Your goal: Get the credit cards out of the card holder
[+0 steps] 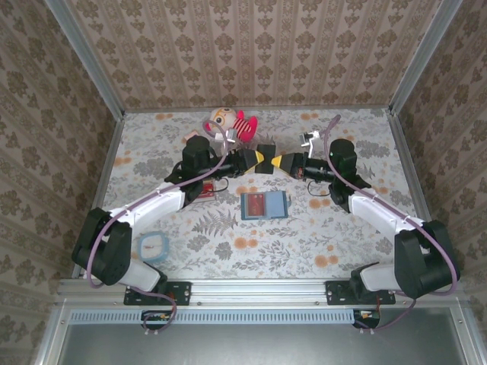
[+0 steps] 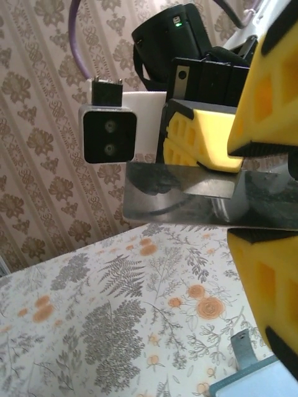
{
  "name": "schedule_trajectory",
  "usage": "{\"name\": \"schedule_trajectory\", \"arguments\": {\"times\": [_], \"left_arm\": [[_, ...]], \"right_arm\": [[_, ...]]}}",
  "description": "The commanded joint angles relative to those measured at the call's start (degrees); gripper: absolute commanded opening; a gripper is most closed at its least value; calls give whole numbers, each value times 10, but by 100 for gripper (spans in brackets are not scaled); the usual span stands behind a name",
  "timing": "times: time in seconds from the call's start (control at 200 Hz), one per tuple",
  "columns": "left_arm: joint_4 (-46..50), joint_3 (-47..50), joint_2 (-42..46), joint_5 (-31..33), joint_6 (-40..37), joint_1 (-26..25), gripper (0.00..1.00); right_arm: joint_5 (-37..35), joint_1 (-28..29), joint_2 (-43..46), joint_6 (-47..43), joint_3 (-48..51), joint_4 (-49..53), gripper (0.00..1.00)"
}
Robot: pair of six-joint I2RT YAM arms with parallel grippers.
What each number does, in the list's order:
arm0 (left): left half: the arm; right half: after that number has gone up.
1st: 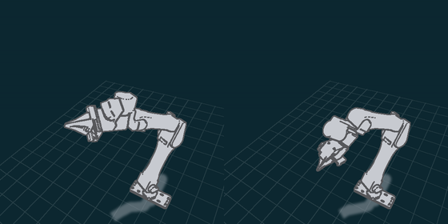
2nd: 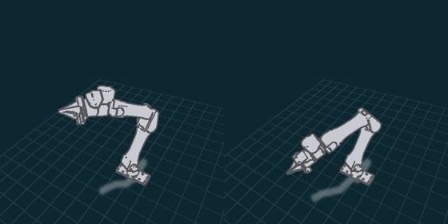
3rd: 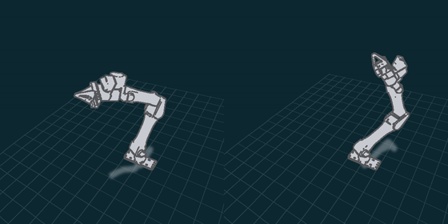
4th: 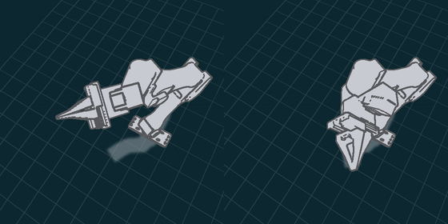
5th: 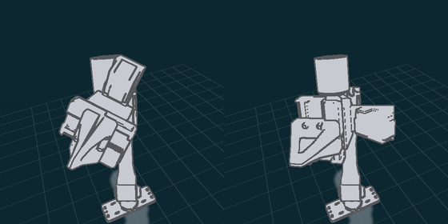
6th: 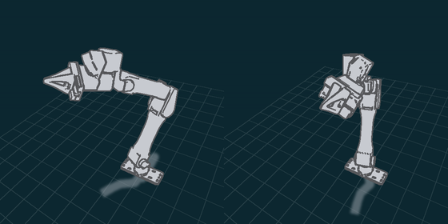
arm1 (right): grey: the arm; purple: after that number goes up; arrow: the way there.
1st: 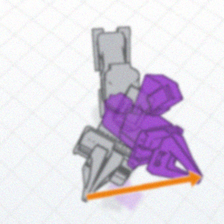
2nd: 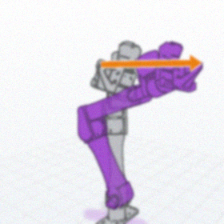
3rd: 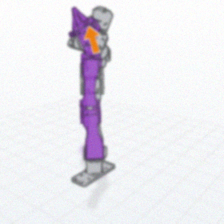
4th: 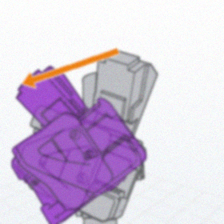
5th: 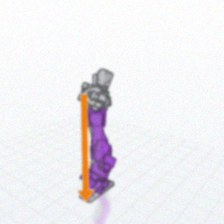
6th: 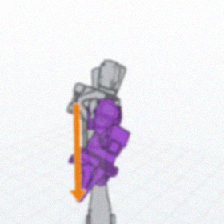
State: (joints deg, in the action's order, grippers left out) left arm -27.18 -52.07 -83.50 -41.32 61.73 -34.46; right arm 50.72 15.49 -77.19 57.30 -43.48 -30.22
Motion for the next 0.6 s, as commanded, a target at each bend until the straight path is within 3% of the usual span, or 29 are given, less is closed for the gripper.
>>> {"name": "schedule_trajectory", "arguments": {"times": [0.0, 0.175, 0.24, 0.355, 0.435, 0.59], "left_arm": [[-38, 6, 2, -14, 5, -2, 27], [-3, -2, 7, -12, -27, 3, 8], [30, -12, 9, -7, -54, 8, 0], [147, -41, 20, 21, -140, 18, 0], [255, -63, 35, 82, -218, 29, 0], [430, -112, 66, 192, -354, 51, 0]], "right_arm": [[19, -4, -8, 7, -17, -19, 0], [24, -9, -19, -1, -30, 2, 0], [19, -12, -19, -25, -42, 47, 6], [-25, -14, -10, -104, -66, 179, 38], [-46, -17, 0, -145, -69, 213, 60], [-91, -18, 13, -206, -78, 268, 90]]}}
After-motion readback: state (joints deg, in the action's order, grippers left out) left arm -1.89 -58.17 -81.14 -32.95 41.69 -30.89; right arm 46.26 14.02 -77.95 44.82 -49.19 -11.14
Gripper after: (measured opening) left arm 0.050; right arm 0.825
